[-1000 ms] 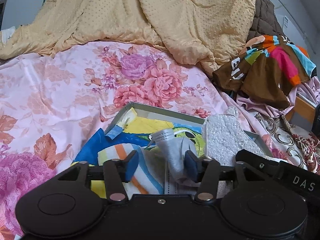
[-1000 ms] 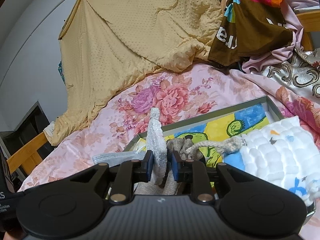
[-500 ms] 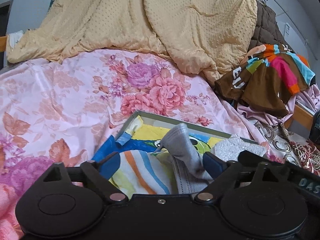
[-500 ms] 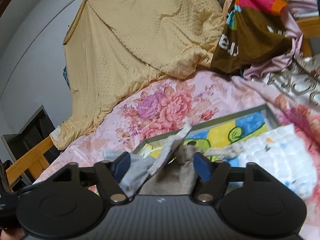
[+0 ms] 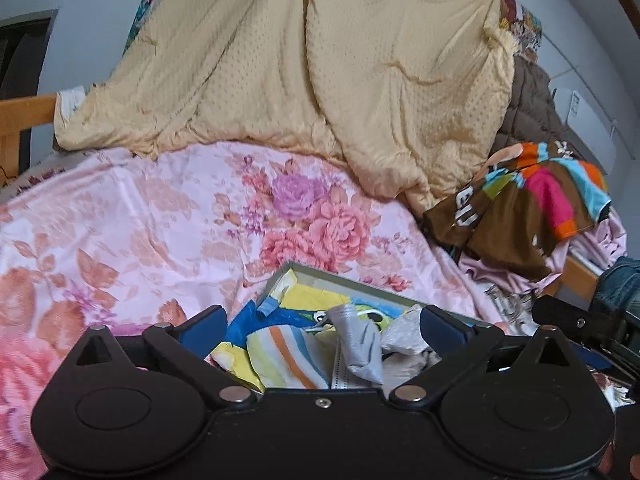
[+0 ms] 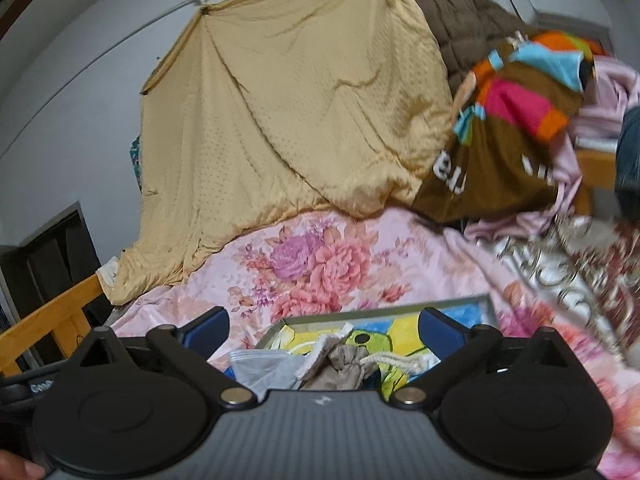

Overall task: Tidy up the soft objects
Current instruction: 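Lift both open tools away from the tray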

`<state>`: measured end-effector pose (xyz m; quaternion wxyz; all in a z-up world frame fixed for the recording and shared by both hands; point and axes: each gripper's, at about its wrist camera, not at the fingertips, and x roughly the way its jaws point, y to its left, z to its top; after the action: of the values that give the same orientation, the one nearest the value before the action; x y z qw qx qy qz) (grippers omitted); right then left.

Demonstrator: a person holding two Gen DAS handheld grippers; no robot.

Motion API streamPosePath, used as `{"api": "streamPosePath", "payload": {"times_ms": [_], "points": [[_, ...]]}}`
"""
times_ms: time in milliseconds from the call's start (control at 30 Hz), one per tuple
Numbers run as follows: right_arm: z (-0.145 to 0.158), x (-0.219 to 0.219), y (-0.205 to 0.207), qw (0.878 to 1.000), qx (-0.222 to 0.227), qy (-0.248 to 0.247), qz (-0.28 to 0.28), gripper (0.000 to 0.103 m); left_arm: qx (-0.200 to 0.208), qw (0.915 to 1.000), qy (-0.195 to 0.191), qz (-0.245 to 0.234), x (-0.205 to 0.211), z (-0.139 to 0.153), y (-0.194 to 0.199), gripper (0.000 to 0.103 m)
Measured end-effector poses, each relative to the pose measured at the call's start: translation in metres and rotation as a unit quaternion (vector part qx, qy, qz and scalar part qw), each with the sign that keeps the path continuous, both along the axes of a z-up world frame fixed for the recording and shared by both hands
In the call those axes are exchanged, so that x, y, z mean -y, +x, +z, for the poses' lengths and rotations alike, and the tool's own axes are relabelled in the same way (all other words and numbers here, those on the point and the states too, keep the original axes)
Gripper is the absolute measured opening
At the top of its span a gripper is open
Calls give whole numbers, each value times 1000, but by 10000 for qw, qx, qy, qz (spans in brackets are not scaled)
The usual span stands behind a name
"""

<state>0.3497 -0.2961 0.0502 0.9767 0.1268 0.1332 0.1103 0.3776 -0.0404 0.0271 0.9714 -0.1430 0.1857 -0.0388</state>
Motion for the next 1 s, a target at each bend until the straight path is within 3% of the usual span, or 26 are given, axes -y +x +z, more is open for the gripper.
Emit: {"api": "streamPosePath", "payload": {"times_ms": [467,733,1000], "points": [[19,-13,-87,9989,-51,-460,-116,103,233,9996,35,-139,-10,30,-99,102],[12,-13,-134,9981,-141,-567,-179,103,280,9995,-108,-118,-9,27,-143,102],[4,-8,-165,9976,-179,-616,-244,103,226,9996,98,-151,-5,16,-178,102]]}}
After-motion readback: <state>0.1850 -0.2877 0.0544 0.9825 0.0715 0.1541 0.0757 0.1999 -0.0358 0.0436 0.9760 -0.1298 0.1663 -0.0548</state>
